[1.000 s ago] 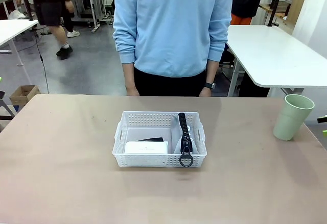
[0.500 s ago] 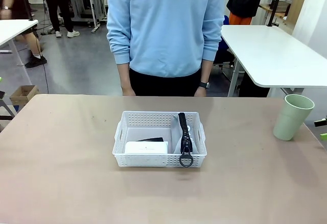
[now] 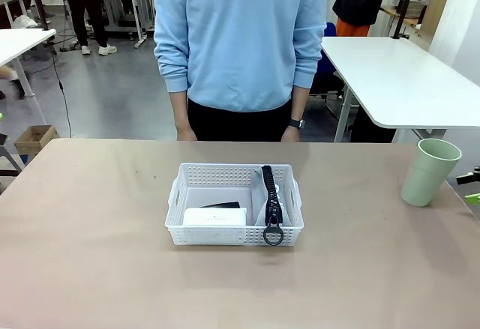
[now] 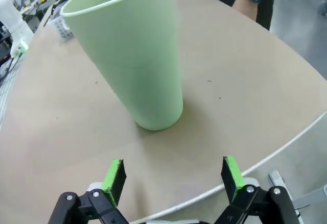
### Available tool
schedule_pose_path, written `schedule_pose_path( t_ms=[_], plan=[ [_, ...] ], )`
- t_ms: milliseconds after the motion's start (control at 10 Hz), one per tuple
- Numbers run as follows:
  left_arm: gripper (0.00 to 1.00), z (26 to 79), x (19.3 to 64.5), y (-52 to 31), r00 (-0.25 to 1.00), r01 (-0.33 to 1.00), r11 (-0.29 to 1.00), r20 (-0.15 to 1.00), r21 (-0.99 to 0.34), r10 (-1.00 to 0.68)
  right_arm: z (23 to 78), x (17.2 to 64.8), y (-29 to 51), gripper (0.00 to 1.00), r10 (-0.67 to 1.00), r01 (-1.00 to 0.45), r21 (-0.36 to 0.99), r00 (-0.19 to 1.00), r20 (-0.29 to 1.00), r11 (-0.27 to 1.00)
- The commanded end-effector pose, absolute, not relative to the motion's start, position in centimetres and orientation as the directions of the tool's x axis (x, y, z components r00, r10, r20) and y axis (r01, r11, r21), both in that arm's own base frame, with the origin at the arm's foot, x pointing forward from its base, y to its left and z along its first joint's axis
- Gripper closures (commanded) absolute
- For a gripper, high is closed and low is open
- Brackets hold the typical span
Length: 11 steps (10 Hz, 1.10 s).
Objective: Efficiently arrange items inside the basket to fit them all.
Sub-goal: Pick up the Reusable plastic cup and place it inside the Organizing basket.
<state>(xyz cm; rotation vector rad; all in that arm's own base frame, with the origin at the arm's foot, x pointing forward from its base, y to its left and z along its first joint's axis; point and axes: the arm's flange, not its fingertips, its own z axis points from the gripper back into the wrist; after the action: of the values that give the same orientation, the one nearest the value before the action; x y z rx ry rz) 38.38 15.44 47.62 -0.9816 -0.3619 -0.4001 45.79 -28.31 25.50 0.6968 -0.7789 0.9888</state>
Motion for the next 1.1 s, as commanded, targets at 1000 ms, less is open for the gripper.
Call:
schedule_pose_path(
  t_ms=[1000],
  plan=[
    [0.0, 47.8, 38.2, 15.4, 0.869, 0.481, 0.502, 0.467, -0.719, -0.165, 20.5, 46.6, -23.4, 0.0, 0.392, -0.952, 0.072, 0.191, 0.9, 0.297]
  ],
)
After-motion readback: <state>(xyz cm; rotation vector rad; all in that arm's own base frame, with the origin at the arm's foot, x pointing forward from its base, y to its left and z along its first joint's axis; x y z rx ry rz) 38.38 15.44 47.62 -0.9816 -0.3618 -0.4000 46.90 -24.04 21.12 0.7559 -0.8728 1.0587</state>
